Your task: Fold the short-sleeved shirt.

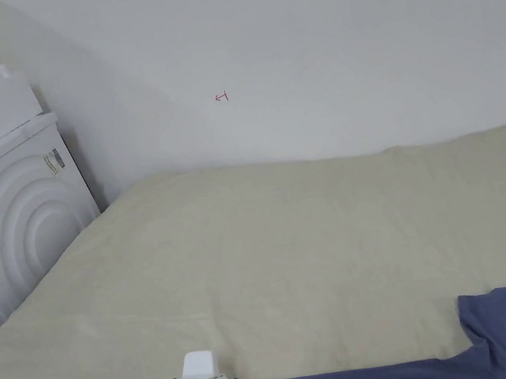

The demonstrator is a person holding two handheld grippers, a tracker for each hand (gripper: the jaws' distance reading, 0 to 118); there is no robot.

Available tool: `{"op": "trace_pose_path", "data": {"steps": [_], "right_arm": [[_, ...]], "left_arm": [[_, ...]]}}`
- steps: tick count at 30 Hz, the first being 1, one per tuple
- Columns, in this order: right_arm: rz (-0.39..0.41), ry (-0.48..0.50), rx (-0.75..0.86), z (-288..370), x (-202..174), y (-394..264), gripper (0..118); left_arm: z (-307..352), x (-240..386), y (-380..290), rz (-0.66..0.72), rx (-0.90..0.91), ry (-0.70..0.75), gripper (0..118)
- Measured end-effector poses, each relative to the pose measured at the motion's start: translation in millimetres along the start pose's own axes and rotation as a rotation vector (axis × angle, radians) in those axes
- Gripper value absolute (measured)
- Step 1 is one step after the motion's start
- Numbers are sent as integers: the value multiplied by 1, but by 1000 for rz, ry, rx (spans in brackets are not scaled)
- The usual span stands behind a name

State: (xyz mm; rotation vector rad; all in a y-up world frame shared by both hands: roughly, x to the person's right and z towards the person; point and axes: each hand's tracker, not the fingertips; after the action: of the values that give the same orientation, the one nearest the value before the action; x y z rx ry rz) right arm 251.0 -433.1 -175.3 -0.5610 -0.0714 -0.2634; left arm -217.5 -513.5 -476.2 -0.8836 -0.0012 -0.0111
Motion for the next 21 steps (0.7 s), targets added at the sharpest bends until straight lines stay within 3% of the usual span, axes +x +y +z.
{"op": "trace_pose_path", "data": {"steps": [4,6,7,8,9,10,11,14,16,21], "right_arm": [[-16,-2,21,-5,1,10,2],[-14,-13,24,-14,4,22,16],[-9,-19,29,-21,7,30,34],[6,-25,37,-30,10,39,65],[23,-24,22,-46,15,51,85],[46,-19,-19,-64,22,62,96],[59,-32,-60,-86,27,76,97],[46,-43,-138,-154,45,110,97],[96,-102,-200,-197,50,127,97],[91,-220,-441,-288,72,127,90]], "left_arm": [[2,24,-5,-112,-26,33,19],[0,27,-7,-195,-22,53,19],[0,26,-8,-192,-19,48,19],[3,24,-8,-183,-12,46,18],[0,19,-4,-113,-27,24,18],[-1,16,-2,-59,-30,19,18],[-4,15,-3,-23,-29,16,18],[-3,22,-3,-97,-21,50,18],[-3,24,-3,-159,-27,55,18],[-5,15,-2,-89,-27,22,18]]}}
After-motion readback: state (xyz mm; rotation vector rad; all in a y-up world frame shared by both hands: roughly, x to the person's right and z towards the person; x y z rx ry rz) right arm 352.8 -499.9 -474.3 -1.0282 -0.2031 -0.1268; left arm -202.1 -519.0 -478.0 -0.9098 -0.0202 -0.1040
